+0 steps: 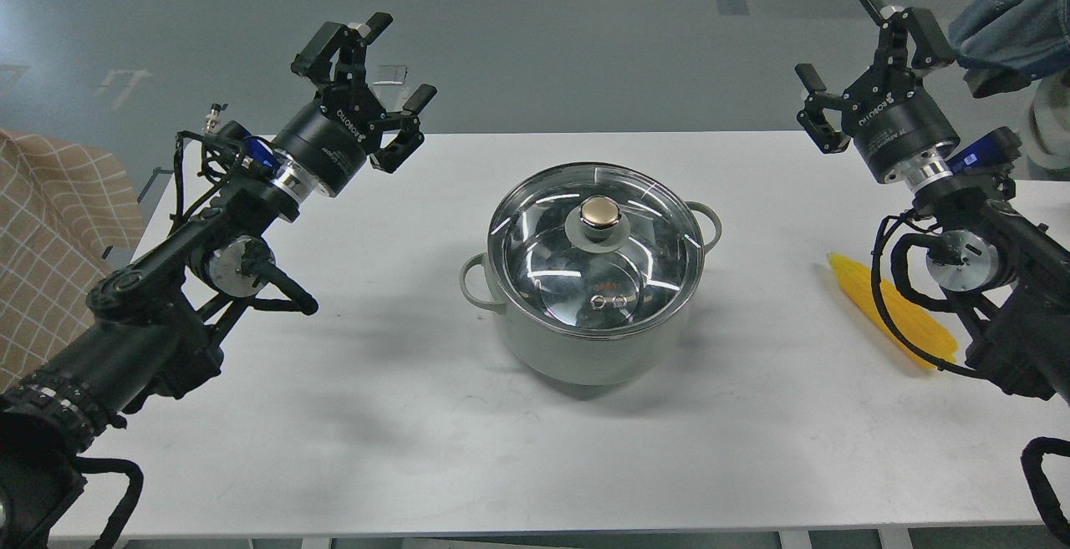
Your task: Open pot and put corn in
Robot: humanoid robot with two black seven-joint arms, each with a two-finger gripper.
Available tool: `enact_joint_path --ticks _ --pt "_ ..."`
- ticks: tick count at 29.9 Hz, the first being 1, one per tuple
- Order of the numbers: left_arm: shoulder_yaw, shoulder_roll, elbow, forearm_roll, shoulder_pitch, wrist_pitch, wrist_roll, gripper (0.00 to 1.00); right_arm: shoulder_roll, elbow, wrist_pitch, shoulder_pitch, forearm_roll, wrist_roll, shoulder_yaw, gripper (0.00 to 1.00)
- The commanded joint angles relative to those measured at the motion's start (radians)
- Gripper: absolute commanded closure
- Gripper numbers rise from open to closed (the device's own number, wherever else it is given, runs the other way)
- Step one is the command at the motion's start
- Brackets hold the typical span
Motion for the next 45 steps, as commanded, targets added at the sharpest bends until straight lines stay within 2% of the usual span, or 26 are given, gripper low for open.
enact_joint_path --ticks 1,8,12,17,45 --pt "-0.024 0.0 -0.008 -0.001 0.004 0.007 -0.006 0.02 0.003 0.001 0.0 -0.001 0.0 0.0 0.0 0.0" --pt "-0.027 0.006 0.009 -0.003 -0.001 0.004 -0.003 0.02 0.006 -0.017 0.0 0.005 -0.007 0.0 -0.003 0.0" --pt "-0.026 0.005 0.061 -0.003 -0.015 -0.001 -0.006 0.02 0.009 -0.043 0.0 0.009 -0.01 0.0 -0.011 0.0" --pt "-0.03 0.001 0.054 -0.003 -0.015 -0.051 -0.006 0.02 0.007 -0.036 0.0 0.009 -0.009 0.0 -0.037 0.0" --pt "-0.075 -0.002 0.0 -0.018 0.008 -0.051 0.001 0.02 0.009 0.001 0.0 0.014 0.007 0.0 -0.037 0.0"
